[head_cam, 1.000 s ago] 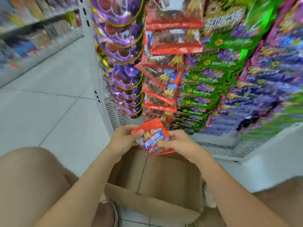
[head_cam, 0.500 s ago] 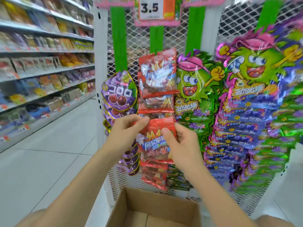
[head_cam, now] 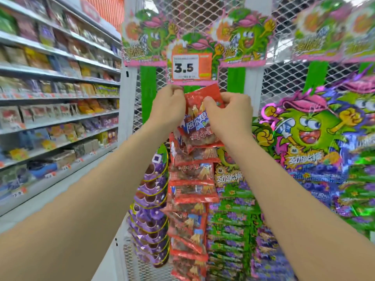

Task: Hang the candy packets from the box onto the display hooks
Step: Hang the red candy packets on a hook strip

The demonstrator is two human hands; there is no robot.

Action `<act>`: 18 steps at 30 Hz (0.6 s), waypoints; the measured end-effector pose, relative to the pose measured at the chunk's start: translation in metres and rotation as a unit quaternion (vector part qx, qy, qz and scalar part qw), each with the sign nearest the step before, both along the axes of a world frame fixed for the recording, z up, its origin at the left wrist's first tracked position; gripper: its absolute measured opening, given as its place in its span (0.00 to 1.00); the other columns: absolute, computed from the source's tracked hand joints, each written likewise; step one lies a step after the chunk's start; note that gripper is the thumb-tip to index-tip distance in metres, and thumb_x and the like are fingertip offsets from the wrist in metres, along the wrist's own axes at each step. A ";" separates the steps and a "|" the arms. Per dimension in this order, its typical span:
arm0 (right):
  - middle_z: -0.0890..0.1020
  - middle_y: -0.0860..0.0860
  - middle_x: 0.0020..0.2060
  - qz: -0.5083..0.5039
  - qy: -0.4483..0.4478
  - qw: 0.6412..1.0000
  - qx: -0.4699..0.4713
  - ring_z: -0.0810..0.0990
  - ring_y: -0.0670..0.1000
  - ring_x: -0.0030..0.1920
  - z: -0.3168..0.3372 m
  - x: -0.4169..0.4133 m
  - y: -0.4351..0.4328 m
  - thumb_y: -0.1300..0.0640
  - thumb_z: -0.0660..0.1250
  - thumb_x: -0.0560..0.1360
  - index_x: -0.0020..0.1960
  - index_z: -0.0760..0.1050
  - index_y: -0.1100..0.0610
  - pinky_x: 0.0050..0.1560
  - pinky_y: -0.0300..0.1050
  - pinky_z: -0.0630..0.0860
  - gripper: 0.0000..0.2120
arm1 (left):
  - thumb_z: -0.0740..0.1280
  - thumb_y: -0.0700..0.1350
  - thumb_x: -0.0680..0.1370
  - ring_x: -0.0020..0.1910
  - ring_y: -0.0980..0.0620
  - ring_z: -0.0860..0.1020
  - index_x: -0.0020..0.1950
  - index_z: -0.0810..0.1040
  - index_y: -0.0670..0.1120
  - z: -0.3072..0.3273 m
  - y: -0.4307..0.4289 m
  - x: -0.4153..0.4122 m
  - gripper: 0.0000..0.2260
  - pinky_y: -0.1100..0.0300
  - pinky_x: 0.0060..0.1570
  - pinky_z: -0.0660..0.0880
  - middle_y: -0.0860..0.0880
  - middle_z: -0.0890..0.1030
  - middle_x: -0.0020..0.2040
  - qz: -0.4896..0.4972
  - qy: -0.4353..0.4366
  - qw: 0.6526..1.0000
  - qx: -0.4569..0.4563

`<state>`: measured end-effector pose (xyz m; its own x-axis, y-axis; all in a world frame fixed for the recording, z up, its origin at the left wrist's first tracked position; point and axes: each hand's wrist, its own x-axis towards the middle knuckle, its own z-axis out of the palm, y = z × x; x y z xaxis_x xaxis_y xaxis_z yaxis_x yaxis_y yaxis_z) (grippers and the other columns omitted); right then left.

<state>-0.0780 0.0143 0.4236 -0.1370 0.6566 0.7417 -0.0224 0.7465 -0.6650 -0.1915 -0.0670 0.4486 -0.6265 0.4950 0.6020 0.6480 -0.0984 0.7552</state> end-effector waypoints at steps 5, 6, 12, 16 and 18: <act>0.83 0.51 0.30 -0.006 0.004 0.999 -0.033 0.75 0.47 0.28 0.017 -0.024 0.016 0.52 0.73 0.76 0.38 0.84 0.59 0.34 0.47 0.75 0.12 | 0.58 0.49 0.80 0.49 0.41 0.85 0.52 0.81 0.38 0.007 0.004 -0.009 0.17 0.37 0.60 0.79 0.38 0.86 0.55 -0.004 -0.041 0.999 -0.001; 0.84 0.50 0.30 -0.013 0.002 0.999 -0.032 0.74 0.47 0.29 0.020 -0.026 0.018 0.53 0.73 0.76 0.38 0.84 0.59 0.34 0.45 0.74 0.12 | 0.58 0.49 0.82 0.50 0.43 0.84 0.52 0.80 0.41 0.008 0.004 -0.009 0.15 0.39 0.61 0.79 0.39 0.86 0.57 -0.006 -0.038 0.999 -0.008; 0.85 0.57 0.33 -0.041 0.014 0.998 -0.039 0.72 0.48 0.30 0.027 -0.034 0.026 0.51 0.73 0.77 0.39 0.84 0.63 0.35 0.49 0.76 0.15 | 0.61 0.47 0.86 0.44 0.48 0.76 0.51 0.78 0.41 0.011 0.012 -0.016 0.12 0.51 0.47 0.72 0.38 0.82 0.46 -0.045 -0.089 0.995 0.023; 0.85 0.58 0.33 -0.047 0.025 0.998 -0.037 0.71 0.49 0.29 0.027 -0.036 0.026 0.50 0.73 0.77 0.38 0.84 0.63 0.34 0.48 0.75 0.17 | 0.77 0.54 0.67 0.53 0.45 0.82 0.59 0.82 0.42 0.023 0.009 -0.015 0.25 0.50 0.53 0.79 0.46 0.84 0.56 -0.068 -0.223 0.972 0.025; 0.84 0.57 0.31 -0.046 0.033 0.998 -0.036 0.71 0.49 0.28 0.026 -0.035 0.025 0.50 0.73 0.77 0.37 0.83 0.63 0.32 0.44 0.73 0.17 | 0.79 0.57 0.61 0.55 0.45 0.84 0.63 0.83 0.47 0.025 0.011 -0.018 0.33 0.52 0.48 0.80 0.46 0.86 0.59 -0.094 -0.254 0.963 0.014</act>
<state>-0.1129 0.0392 0.4499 -0.0262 0.7163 0.6973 -0.0009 0.6975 -0.7166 -0.2096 -0.0556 0.4732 -0.7452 0.6153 0.2569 0.1649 -0.2033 0.9651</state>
